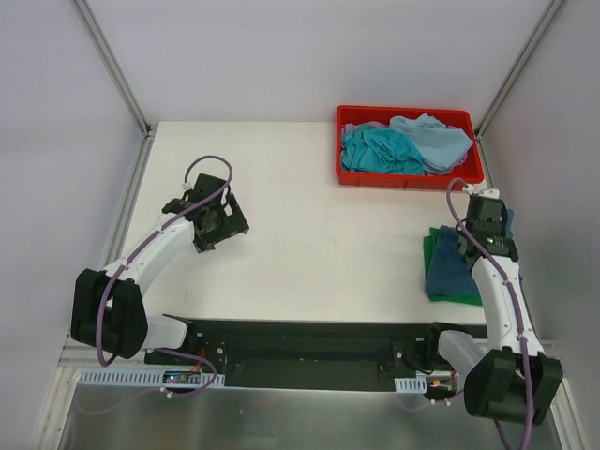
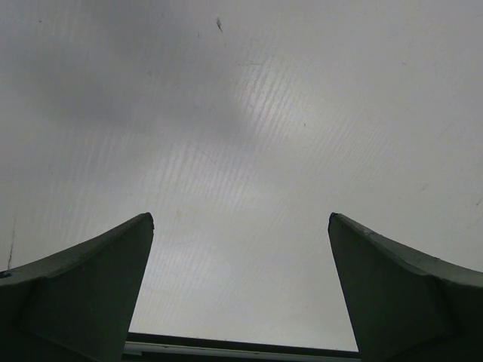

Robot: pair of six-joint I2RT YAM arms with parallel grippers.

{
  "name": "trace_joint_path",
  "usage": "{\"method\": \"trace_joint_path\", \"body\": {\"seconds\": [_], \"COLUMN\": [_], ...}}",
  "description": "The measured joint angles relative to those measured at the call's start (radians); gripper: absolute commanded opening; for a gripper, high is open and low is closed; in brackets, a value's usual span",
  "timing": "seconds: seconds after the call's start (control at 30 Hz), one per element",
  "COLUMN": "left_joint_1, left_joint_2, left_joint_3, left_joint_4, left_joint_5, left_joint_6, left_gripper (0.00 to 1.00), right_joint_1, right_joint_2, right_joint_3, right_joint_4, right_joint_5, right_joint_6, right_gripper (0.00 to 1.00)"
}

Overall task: Fold and stack the t-shirts
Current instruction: Put the neatly folded tshirt into the corner of the board with the right arm

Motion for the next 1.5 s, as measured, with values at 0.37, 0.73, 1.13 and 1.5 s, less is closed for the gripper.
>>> {"method": "trace_joint_path", "body": {"seconds": [0.37, 0.73, 1.13, 1.5], "left_joint_1": [0.000, 0.000, 0.000, 0.000], "left_joint_2": [0.000, 0.000, 0.000, -0.016], "left_joint_3": [0.000, 0.000, 0.000, 0.000], "left_joint_4": [0.002, 0.004, 0.005, 0.005], "left_joint_5": [0.000, 0.000, 0.000, -0.007], "left_joint_6": [0.001, 0.001, 0.001, 0.000], "left_gripper": [0.99, 0.99, 0.99, 0.99], "right_joint_1": [0.000, -0.016, -0.140, -0.148], "right_joint_2": [-0.371, -0.093, 0.122, 0.083], "right_joint_3": [-0.002, 0.012, 0.000, 0.066], "right_joint_4": [0.012, 0.033, 0.230, 0.251], "right_joint_5": [-0.393, -0.324, -0.201, -0.071], "right_joint_6": [-0.015, -0.076, -0.096, 0.072], "right_gripper": [0.00, 0.00, 0.96, 0.96]}}
